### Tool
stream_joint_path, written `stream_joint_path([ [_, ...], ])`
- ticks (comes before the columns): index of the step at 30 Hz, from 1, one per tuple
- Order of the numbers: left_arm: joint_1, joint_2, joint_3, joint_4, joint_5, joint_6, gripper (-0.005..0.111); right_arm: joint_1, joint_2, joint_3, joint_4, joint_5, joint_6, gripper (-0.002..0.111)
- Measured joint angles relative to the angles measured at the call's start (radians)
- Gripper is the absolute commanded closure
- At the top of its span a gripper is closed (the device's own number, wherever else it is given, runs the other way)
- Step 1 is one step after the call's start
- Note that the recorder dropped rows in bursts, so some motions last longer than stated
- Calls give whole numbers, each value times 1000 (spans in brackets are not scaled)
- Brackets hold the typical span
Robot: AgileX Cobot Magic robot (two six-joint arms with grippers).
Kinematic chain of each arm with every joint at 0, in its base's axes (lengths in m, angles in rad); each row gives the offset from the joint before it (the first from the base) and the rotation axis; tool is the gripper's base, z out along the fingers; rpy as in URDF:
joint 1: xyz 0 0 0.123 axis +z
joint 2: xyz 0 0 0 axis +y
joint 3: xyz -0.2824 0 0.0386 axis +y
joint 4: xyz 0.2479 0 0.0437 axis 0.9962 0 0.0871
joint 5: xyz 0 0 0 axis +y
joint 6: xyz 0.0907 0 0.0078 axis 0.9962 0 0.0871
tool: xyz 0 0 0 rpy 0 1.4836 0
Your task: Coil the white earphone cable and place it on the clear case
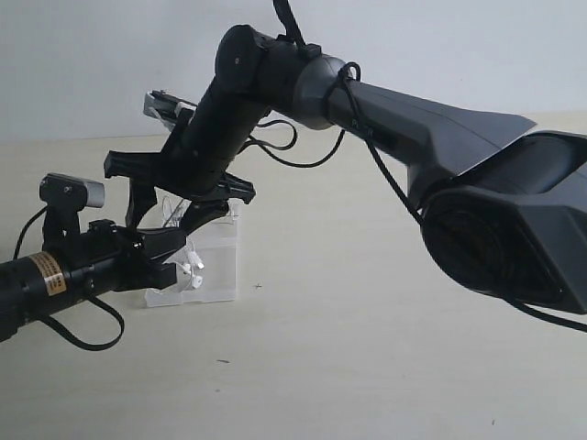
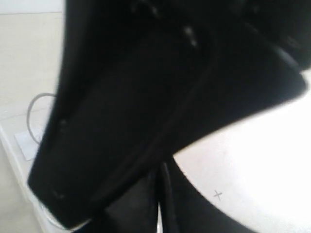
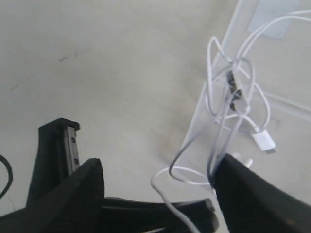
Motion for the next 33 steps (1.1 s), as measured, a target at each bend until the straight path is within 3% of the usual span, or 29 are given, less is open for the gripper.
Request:
stream_joint_path([
  [33, -2, 5, -25, -85, 75, 0, 107, -2, -44, 0, -55, 53, -13, 47],
])
